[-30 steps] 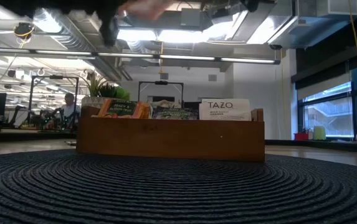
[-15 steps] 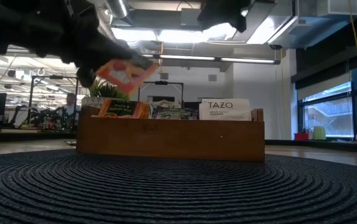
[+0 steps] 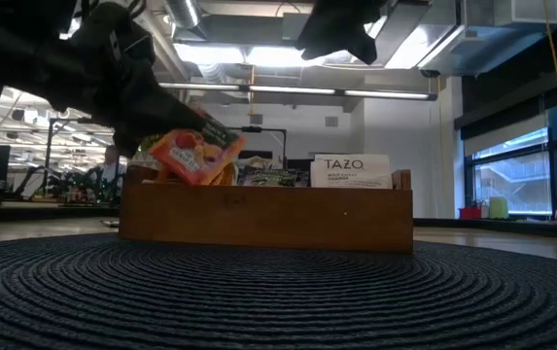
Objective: Pick & Place Tea
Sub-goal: Put the orange tea bag into the left slot of the wooden organizer
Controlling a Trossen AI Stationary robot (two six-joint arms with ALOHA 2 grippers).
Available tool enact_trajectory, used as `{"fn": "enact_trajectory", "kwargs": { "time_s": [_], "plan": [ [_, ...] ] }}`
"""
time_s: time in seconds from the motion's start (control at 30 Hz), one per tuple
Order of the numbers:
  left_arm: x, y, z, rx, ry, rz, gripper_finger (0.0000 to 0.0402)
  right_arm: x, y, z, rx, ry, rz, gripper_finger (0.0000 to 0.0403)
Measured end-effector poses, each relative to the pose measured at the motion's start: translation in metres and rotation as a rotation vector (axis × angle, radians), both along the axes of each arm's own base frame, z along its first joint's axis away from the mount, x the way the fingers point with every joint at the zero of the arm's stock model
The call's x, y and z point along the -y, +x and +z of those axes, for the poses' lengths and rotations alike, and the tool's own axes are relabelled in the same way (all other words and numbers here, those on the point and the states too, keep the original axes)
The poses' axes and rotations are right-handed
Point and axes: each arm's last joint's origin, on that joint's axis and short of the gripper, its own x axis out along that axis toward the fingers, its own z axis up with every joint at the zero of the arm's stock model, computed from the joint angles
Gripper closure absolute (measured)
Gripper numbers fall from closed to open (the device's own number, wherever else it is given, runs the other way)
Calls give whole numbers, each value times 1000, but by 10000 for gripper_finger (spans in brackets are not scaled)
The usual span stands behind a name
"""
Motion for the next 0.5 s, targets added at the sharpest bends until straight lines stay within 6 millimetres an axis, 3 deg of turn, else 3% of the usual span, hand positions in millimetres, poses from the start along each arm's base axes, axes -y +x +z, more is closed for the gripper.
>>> {"fn": "enact_trajectory", "kwargs": {
  "time_s": [0.27,0.5],
  "plan": [
    [-3,1,-9,-8,-43,134,390,0,1,1,15,-2,3,305],
    [0,7,-8,-7,-48,130,387,0,0,0,4,-6,5,305]
  ]
}}
